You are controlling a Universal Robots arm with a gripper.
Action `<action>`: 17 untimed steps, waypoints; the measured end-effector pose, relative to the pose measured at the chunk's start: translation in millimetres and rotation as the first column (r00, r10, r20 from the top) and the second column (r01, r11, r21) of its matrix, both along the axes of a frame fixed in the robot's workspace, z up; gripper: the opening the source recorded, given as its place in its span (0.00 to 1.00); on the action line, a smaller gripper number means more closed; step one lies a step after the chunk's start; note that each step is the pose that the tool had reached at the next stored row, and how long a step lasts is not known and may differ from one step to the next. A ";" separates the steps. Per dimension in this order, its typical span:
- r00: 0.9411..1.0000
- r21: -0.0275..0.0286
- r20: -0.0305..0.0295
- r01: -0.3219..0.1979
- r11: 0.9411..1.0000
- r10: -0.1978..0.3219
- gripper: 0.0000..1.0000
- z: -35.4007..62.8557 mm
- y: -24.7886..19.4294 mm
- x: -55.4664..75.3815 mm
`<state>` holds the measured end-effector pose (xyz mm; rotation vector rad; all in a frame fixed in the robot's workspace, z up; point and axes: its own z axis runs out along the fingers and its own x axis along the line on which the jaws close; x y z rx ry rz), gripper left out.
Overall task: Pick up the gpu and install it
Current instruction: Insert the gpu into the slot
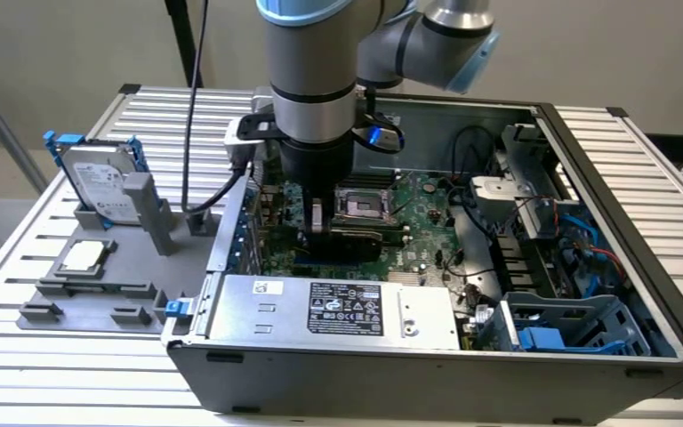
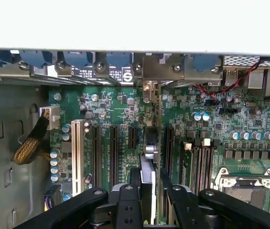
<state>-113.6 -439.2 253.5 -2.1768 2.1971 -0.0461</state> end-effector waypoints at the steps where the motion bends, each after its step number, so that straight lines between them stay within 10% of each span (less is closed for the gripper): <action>1: 1.000 0.000 0.002 0.000 1.000 0.000 0.27 -0.2 0.0 0.0; 17: 1.000 -0.005 0.027 0.000 1.000 0.000 0.27 -4.1 -0.1 -5.4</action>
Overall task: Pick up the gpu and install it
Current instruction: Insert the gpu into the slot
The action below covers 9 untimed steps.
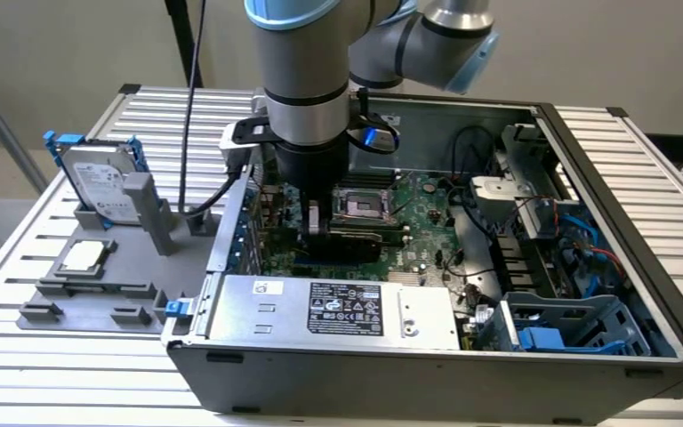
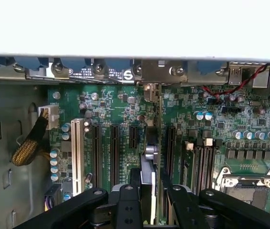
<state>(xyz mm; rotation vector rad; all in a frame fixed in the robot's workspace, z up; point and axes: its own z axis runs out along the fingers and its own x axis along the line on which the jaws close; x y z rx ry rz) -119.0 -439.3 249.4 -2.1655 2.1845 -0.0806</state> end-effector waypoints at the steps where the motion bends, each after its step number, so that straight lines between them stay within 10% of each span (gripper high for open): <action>1: 1.000 0.000 0.001 0.000 1.000 0.000 0.27 -0.4 0.0 -0.1; 9: 1.000 -0.004 0.009 0.000 1.000 0.000 0.27 -3.3 0.1 -0.9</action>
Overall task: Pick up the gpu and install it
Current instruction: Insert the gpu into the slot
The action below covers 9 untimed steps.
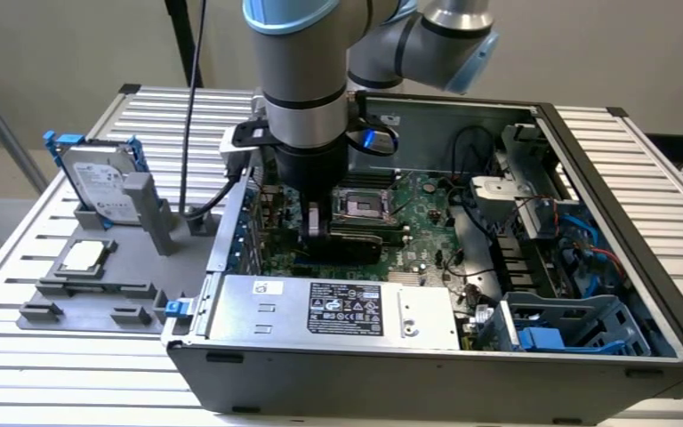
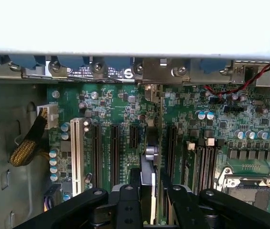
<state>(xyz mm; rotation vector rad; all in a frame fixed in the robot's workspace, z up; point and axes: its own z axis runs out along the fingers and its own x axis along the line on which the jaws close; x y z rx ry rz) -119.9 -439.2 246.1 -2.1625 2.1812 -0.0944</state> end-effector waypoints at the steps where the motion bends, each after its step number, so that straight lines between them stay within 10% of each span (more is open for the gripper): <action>1: 1.000 -0.001 0.001 0.000 1.000 0.000 0.27 -0.5 0.0 -0.3; 9: 1.000 -0.003 0.008 0.000 1.000 0.000 0.27 -3.6 0.1 -1.5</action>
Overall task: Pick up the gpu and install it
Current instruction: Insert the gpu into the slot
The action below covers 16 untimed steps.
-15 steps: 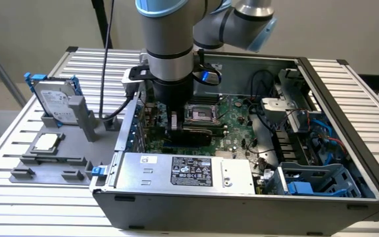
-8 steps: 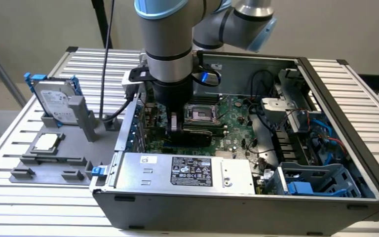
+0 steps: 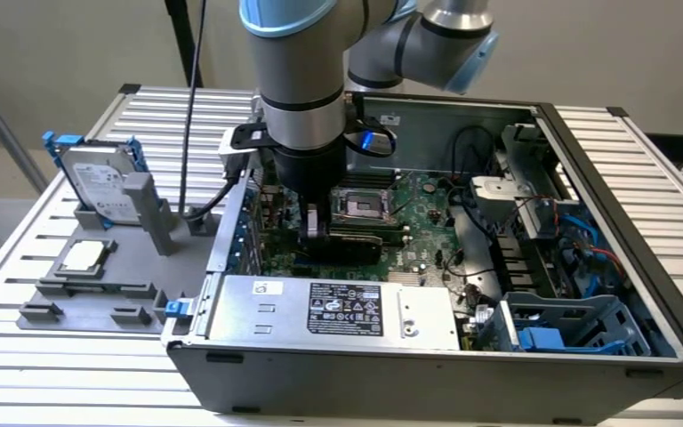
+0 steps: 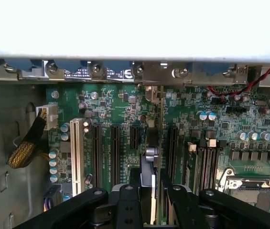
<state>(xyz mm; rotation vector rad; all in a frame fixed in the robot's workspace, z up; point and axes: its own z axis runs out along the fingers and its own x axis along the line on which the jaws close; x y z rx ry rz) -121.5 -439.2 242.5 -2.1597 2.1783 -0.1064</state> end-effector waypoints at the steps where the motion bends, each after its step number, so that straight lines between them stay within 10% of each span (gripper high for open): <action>1: 1.000 0.000 0.000 0.000 1.000 0.000 0.27 0.0 0.0 0.0; 16: 1.000 0.000 0.000 0.000 1.000 0.000 0.27 -0.2 0.1 0.8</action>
